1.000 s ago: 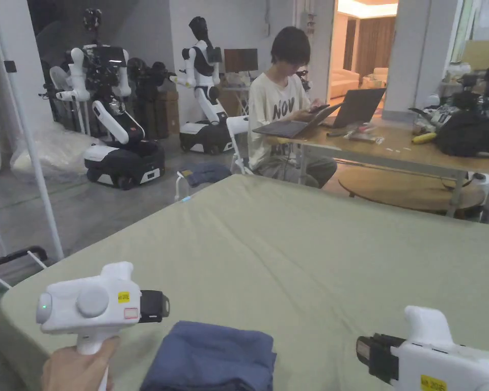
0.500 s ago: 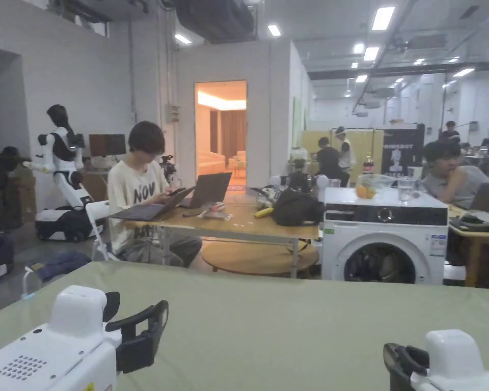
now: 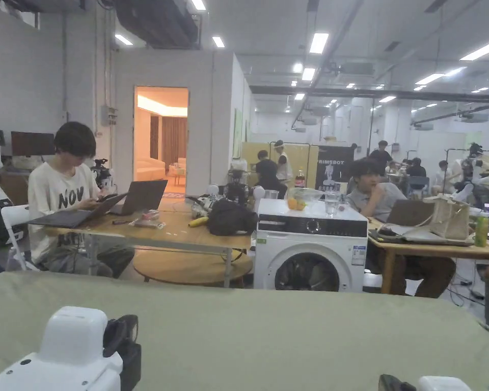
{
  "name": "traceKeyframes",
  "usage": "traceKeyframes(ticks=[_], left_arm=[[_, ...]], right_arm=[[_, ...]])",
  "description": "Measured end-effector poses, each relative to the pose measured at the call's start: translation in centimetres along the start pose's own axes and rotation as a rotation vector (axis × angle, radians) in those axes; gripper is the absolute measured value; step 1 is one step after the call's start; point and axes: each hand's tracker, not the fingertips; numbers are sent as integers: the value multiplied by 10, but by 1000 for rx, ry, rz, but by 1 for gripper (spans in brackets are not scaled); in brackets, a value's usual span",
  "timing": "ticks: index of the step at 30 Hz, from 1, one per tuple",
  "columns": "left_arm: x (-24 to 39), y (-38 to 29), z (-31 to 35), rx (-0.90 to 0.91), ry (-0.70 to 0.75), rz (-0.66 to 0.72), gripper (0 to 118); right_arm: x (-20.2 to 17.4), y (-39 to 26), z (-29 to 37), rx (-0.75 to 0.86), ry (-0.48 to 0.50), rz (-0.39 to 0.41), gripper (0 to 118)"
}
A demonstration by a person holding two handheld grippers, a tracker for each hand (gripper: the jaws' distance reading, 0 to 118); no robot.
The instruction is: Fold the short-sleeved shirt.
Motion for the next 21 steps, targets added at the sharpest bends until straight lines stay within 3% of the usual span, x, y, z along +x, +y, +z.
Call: traceKeyframes(ticks=[3, 6, 11, 21], left_arm=[[2, -8, 13, -24, 103, 6, 0], [-2, -13, 17, -9, 37, 20, 0], [0, -11, 14, -23, 53, -11, 0], [2, -16, 8, -49, 44, -55, 0]], right_arm=[[-7, -1, 1, 15, 9, -27, 0], [-16, 4, -5, -6, -4, 7, 0], [-24, 7, -5, 13, -18, 13, 0], [-33, 1, -3, -1, -22, 98, 0]])
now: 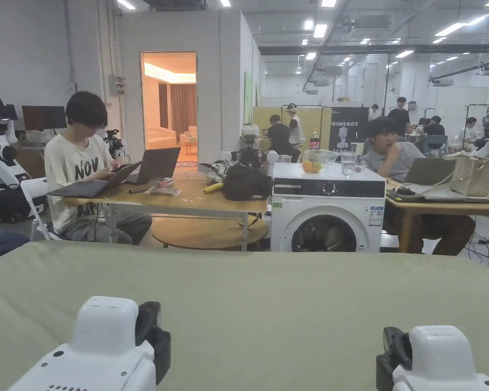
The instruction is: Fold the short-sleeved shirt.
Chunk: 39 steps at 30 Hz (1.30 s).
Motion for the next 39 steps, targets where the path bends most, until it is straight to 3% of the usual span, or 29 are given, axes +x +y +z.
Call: traceKeyframes(ticks=[2, 3, 4, 5, 6, 7, 9, 12, 18, 26, 32, 39], left_arm=[[3, -1, -1, 0, -10, -5, 0], [7, -1, -3, 2, 25, -42, 13], [8, -1, -3, -5, 51, -61, 26], [10, -2, -4, -7, 52, -63, 39], [10, -2, -4, -9, 44, -61, 53], [9, -1, -6, -25, 35, -55, 59], [5, -5, -7, -31, 2, -31, 75], [2, -7, -5, -30, -18, 38, 82], [1, -5, 1, -16, -21, 23, 91], [-3, -2, 8, 4, 8, 16, 93], [-1, -2, 13, 33, 26, 10, 93], [-3, -1, 14, 46, 15, 29, 93]], right_arm=[[-4, 1, 2, 23, 20, 38, 0], [-5, 3, 3, 32, 23, 36, 0], [-6, 4, 4, 35, 22, 35, 8], [-7, 6, 3, 37, 16, 37, 28], [-8, 6, 2, 44, 2, 46, 65], [-9, 6, 2, 48, -11, 50, 86], [-9, 8, 3, 47, -19, 44, 106], [-9, 8, 3, 38, -21, 40, 106], [-8, 6, 4, 29, 44, 11, 106], [-13, 4, 3, -23, -15, 70, 106], [-5, 3, 4, -25, 15, -22, 106], [4, 9, 2, -40, 38, -53, 106]])
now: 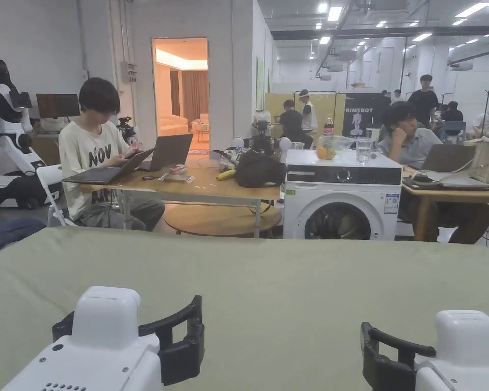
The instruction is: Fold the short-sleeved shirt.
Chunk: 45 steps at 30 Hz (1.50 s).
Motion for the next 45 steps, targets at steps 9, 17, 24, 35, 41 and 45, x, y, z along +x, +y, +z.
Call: traceKeyframes(ticks=[9, 17, 24, 35, 41, 45], left_arm=[[-1, -2, -2, -14, -9, 31, 93], [1, -7, -3, -32, -55, 83, 93], [4, -10, -4, -54, -66, 65, 93], [11, -13, -8, -70, -88, 71, 93], [13, -12, -7, -66, -94, 50, 93], [11, -12, -7, -66, -85, 47, 93]], right_arm=[[2, 9, -3, -13, -53, -231, 106], [1, 2, -13, -178, -9, -289, 106], [25, -4, -20, -255, 35, -551, 106], [19, 3, -14, -242, 65, -486, 106], [8, 0, -15, -237, 62, -435, 106], [0, 3, -16, -251, 18, -371, 106]])
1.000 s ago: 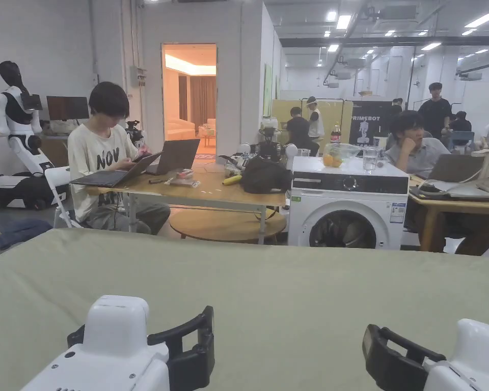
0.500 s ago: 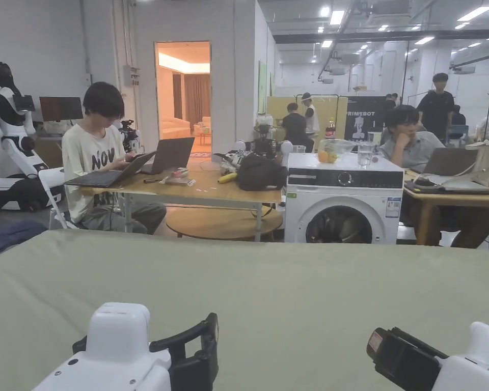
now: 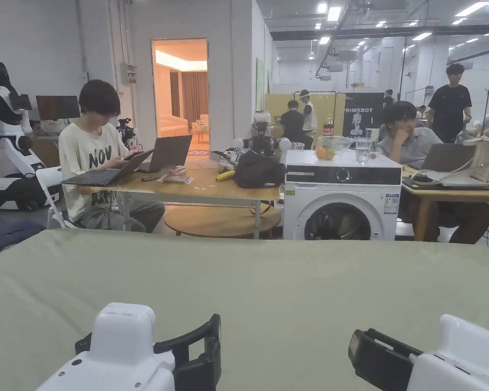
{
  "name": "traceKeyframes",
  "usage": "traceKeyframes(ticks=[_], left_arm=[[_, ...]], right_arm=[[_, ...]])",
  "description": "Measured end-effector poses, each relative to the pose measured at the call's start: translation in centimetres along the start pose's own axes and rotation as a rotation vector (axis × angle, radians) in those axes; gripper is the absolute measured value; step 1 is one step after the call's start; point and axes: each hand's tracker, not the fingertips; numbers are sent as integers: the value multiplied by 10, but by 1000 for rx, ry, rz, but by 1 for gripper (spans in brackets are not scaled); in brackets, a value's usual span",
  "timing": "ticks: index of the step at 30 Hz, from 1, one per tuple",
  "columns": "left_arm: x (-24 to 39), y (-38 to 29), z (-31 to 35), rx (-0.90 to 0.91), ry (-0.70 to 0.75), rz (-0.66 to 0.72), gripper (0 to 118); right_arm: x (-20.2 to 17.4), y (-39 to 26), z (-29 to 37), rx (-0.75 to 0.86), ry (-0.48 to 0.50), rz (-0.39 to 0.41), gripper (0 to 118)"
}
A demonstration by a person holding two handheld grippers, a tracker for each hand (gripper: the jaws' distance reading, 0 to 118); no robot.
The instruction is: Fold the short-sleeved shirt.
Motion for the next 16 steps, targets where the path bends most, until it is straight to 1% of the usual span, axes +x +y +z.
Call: traceKeyframes(ticks=[3, 5, 6, 7, 10, 11, 14, 16], left_arm=[[-3, -1, -1, -4, -2, 15, 93], [-3, -2, -1, -7, 2, 19, 93], [-4, -2, -1, -9, 3, 19, 93], [-4, -3, -1, -9, 3, 18, 93], [-5, -3, 0, -10, 4, 18, 93], [-6, -3, 0, -10, 4, 19, 93], [-7, -4, 0, -9, 4, 28, 93], [-8, -4, 0, -12, 4, 30, 93]], right_arm=[[-2, 3, 0, -7, 7, -3, 106], [0, 3, 1, -6, 47, -19, 106], [1, 2, 1, 1, 83, -33, 106], [2, 0, 2, 15, 92, -38, 106], [0, 1, 2, 15, 70, -22, 106], [-2, 2, 2, -1, 47, -11, 106], [-8, 0, 2, 33, -8, 15, 106], [-9, 0, 1, 14, 3, 39, 106]])
